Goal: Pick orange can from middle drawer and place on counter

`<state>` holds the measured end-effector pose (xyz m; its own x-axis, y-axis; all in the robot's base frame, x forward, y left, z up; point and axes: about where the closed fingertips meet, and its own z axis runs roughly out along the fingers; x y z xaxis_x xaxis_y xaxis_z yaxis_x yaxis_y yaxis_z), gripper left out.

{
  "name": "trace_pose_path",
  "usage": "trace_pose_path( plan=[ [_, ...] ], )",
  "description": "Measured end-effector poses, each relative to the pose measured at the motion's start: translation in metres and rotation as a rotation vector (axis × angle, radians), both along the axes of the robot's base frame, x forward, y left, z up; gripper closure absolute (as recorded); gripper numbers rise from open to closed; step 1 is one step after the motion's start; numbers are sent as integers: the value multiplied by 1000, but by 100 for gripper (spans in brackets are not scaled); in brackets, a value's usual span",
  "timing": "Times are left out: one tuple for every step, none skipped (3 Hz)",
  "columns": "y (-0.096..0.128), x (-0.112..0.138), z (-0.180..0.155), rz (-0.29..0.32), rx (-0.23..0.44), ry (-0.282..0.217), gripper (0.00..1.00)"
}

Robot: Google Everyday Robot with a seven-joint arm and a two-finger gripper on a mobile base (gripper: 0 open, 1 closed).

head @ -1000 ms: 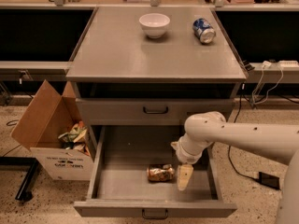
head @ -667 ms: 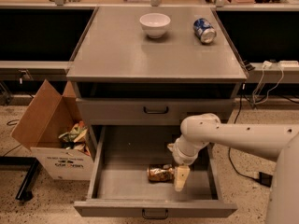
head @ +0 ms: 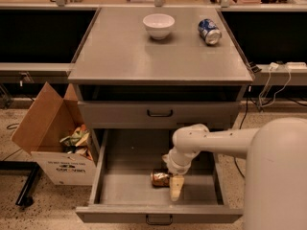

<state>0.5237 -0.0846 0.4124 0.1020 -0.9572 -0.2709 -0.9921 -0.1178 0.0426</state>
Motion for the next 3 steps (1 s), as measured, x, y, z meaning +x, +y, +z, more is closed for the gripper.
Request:
trace_pose_path(
  plan=[
    [3, 3, -29, -2, -18, 21, 0],
    [-7, 9, -51, -26, -45, 17, 27],
    [-12, 15, -60, -38, -55, 7, 50]
  ],
)
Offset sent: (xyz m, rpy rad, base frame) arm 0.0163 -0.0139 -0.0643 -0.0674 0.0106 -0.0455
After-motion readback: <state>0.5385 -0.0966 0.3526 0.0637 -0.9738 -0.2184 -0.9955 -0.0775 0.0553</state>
